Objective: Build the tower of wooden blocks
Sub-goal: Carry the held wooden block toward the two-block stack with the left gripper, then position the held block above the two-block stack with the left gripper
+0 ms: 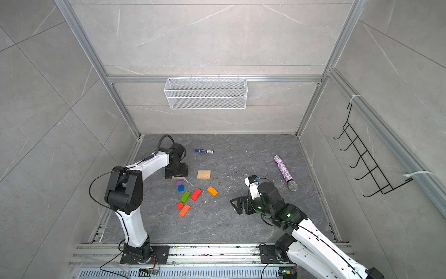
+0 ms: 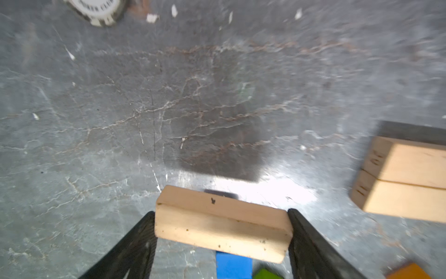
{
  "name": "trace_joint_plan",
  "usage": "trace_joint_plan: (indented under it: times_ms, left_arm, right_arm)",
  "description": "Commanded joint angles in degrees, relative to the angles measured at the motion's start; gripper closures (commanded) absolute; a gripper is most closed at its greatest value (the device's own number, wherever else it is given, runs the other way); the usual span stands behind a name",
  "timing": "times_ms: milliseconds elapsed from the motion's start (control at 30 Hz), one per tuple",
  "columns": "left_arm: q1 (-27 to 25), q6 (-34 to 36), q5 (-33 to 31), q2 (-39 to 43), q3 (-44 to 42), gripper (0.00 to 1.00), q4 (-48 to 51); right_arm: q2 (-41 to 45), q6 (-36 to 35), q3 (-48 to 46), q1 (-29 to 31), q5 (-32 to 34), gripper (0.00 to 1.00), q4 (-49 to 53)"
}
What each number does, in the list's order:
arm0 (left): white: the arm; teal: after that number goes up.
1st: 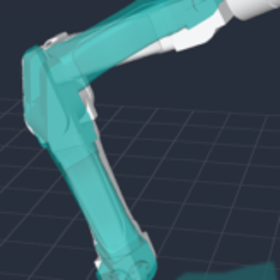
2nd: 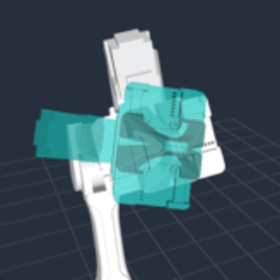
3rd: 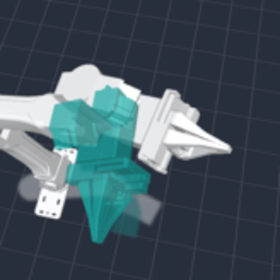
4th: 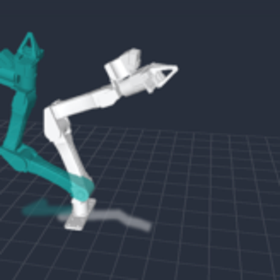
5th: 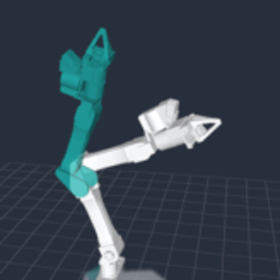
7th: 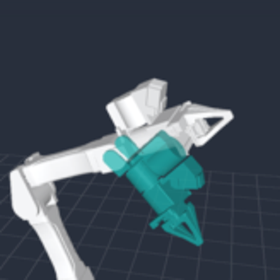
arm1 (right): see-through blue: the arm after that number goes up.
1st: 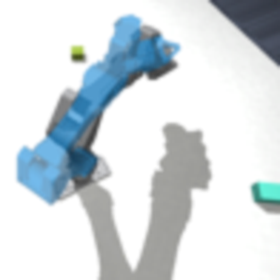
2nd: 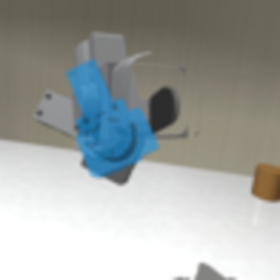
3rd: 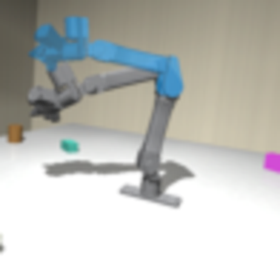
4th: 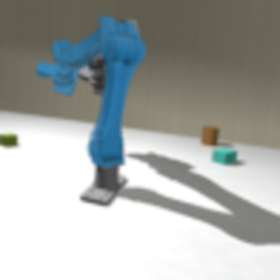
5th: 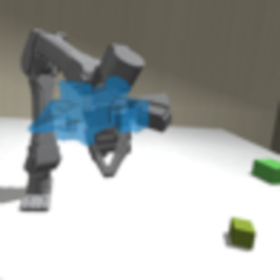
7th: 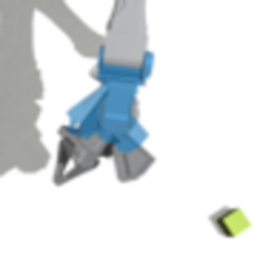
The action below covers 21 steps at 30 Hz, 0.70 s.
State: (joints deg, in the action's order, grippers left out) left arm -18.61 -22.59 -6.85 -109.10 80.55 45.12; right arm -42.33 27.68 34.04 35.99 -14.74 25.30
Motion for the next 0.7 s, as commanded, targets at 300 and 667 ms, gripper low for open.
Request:
trace_joint_plan:
  times_ms: [300,667]
  left_arm:
    - [-10.2,-7.1,-1.4,6.8,0.1,0.41,3.8]
    - [-17.1,-12.7,-0.3,0.9,1.3,0.41,0.0]
  right_arm:
    - [3.8,2.9,-0.8,0.4,4.2,0.01,-2.4]
    - [3.9,2.7,-0.4,0.4,4.0,0.01,-1.4]
